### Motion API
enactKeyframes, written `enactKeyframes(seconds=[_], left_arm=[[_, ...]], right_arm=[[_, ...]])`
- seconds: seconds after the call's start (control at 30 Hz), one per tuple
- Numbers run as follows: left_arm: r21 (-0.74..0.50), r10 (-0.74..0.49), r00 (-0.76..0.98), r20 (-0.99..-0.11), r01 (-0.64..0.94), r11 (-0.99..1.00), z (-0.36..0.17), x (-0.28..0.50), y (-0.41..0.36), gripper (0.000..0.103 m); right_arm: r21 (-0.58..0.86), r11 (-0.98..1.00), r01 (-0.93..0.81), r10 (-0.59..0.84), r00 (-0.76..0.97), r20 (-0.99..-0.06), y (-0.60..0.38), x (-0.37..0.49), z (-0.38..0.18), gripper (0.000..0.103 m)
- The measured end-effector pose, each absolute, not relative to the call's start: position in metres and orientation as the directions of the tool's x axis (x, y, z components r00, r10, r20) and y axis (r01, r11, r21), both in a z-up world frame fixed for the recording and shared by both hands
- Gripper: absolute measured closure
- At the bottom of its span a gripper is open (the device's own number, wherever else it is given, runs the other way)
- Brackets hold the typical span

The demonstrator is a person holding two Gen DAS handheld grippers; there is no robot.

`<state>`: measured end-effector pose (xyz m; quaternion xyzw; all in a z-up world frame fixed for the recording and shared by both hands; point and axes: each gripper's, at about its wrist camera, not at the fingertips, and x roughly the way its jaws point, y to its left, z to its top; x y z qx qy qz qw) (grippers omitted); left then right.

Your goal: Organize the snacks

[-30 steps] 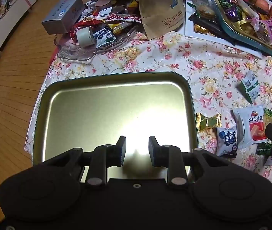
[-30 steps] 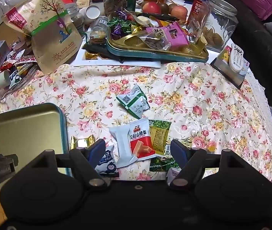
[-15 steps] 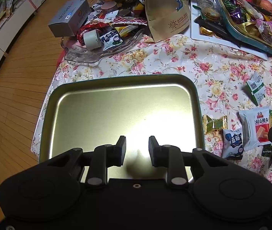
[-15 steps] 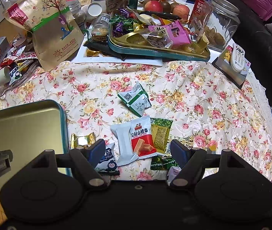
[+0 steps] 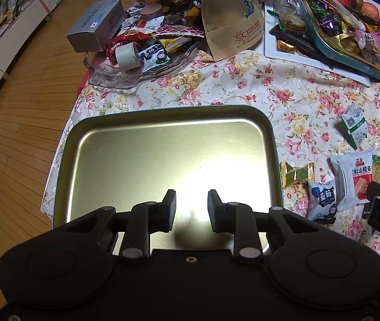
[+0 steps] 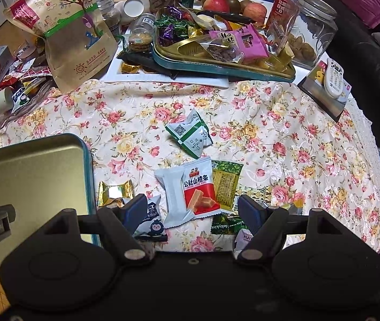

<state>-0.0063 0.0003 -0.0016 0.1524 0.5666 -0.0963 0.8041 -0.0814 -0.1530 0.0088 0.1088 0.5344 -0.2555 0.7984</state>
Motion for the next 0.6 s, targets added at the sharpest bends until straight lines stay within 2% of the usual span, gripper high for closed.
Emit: enactKeyframes(seconds=[0.6], left_arm=[[0.135,0.018,0.334,-0.942,0.330,0.934,-0.0027,-0.0061,-0.0001,0.067]], right_arm=[[-0.107,0.851,0.514,-0.289,0.289,-0.913,-0.1494,-0.0806,0.0060,0.026]])
